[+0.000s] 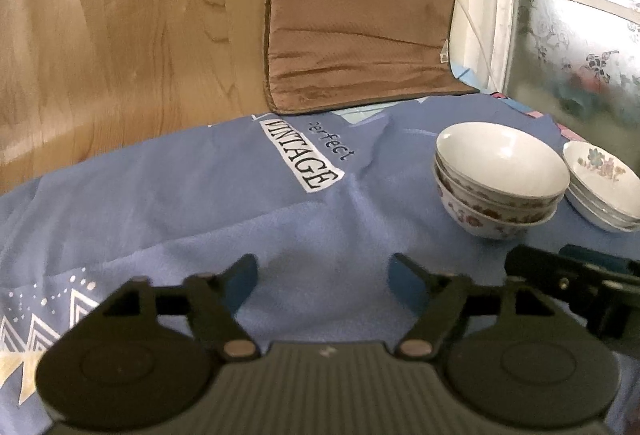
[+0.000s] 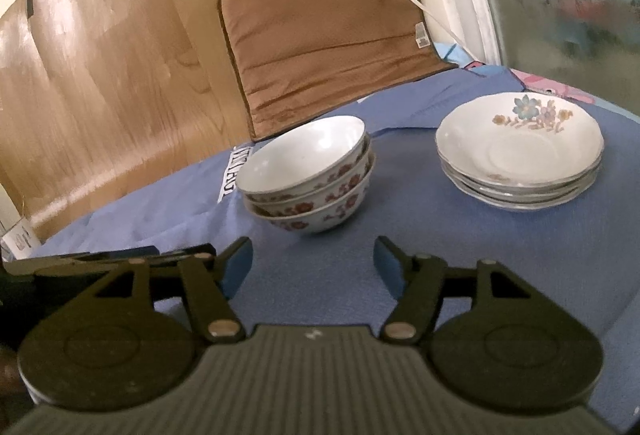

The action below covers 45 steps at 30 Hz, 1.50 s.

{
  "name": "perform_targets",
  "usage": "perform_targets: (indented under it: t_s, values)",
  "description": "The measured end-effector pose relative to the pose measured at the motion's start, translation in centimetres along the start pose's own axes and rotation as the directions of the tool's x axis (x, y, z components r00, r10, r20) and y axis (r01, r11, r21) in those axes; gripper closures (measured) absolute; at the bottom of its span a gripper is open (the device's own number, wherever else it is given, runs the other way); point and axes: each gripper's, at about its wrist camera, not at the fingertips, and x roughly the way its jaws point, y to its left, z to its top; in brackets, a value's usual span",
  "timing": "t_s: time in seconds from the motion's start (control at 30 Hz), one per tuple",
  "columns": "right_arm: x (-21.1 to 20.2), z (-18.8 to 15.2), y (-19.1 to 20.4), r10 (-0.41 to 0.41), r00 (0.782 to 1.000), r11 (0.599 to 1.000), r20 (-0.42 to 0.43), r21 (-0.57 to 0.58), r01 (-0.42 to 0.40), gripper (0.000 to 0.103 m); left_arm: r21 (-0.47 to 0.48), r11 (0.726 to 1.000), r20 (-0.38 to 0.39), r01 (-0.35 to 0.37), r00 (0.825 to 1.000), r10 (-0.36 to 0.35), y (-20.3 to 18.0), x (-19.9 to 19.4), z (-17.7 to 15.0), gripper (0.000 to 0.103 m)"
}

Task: Organize plates and bowls
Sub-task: 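Set the bowls onto the bowl stack and open both grippers, then grasp the bowl stack rim with the left gripper while the right gripper grips it too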

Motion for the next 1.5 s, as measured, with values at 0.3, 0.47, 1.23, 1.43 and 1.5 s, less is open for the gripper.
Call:
perform_targets:
  t_s: [0.3,0.47,1.23,1.43,1.5]
  values:
    - [0.1,0.2,-0.7,0.02,1.0,0.999,-0.012,0.029,-0.02,0.031,0.048,0.999,-0.003,-0.006,1.0,0.006,-0.5,0.0,-0.1,0.012]
    - [0.2,0.2,-0.6,0.02,1.0,0.999,-0.011,0.031,-0.02,0.03,0.05,0.999,-0.017,-0.002,1.0,0.002,-0.4,0.2,0.0,0.011]
    - [0.7,0.6,-1.5,0.069,0.997,0.995,-0.022,0.074,-0.067,0.026,0.021,1.0,-0.063,0.014,0.998,-0.013,0.1,1.2,0.3,0.0]
    - [0.6,0.6,-1.6,0.079,0.997,0.994,-0.026,0.077,-0.076,0.026,0.003,1.0,-0.073,0.024,0.997,-0.023,0.2,1.4,0.3,0.0]
    - [0.6,0.7,-1.7,0.082,0.996,0.994,-0.032,0.075,-0.079,0.025,-0.001,1.0,-0.075,0.026,0.997,-0.026,0.2,1.4,0.4,0.0]
